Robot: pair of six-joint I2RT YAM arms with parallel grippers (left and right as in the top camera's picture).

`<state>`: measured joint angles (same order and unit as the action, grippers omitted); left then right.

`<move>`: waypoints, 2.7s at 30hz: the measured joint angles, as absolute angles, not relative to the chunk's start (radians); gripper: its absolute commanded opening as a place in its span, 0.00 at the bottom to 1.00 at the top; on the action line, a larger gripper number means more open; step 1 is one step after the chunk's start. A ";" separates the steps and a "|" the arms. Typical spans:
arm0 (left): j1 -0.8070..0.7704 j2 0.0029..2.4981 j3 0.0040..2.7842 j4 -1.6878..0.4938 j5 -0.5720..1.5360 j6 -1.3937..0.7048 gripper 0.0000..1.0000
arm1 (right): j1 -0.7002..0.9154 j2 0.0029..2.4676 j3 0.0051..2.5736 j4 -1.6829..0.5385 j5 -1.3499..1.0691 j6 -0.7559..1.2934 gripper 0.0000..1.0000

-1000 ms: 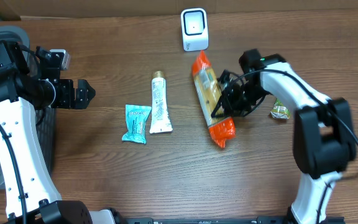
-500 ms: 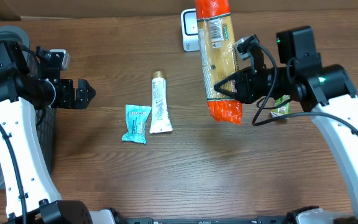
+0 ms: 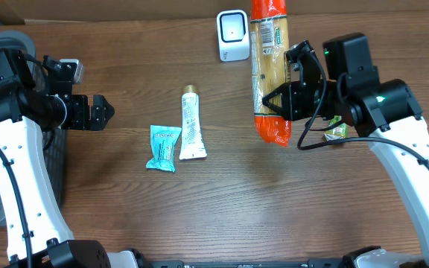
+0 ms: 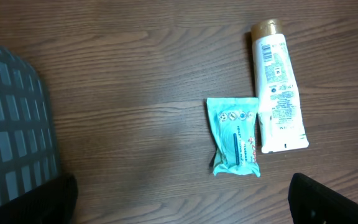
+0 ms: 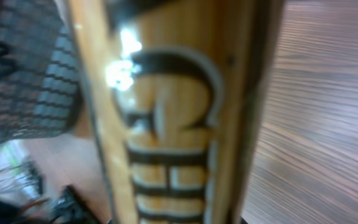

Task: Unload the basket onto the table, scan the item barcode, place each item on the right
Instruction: 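Lift the spaghetti pack and carry it toward the white scanner, then hold the spaghetti pack in front of the scanner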

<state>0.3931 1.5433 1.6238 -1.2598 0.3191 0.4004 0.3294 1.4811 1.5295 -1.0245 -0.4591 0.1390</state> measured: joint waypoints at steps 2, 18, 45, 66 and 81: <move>0.393 1.543 1.624 -1.259 0.319 0.400 1.00 | 0.355 1.495 1.602 -1.101 -0.358 0.153 0.03; 0.393 1.543 1.623 -1.260 0.319 0.400 1.00 | 0.481 1.981 2.255 -1.188 0.412 0.023 0.04; 0.393 1.543 1.623 -1.260 0.319 0.400 0.99 | 0.498 2.475 2.239 -0.673 0.997 -0.420 0.04; 0.393 1.543 1.623 -1.260 0.319 0.400 0.99 | 0.498 2.565 2.217 -0.580 1.037 -0.426 0.04; 0.393 1.543 1.623 -1.260 0.319 0.400 1.00 | 0.498 2.565 2.217 -0.609 1.063 -0.430 0.04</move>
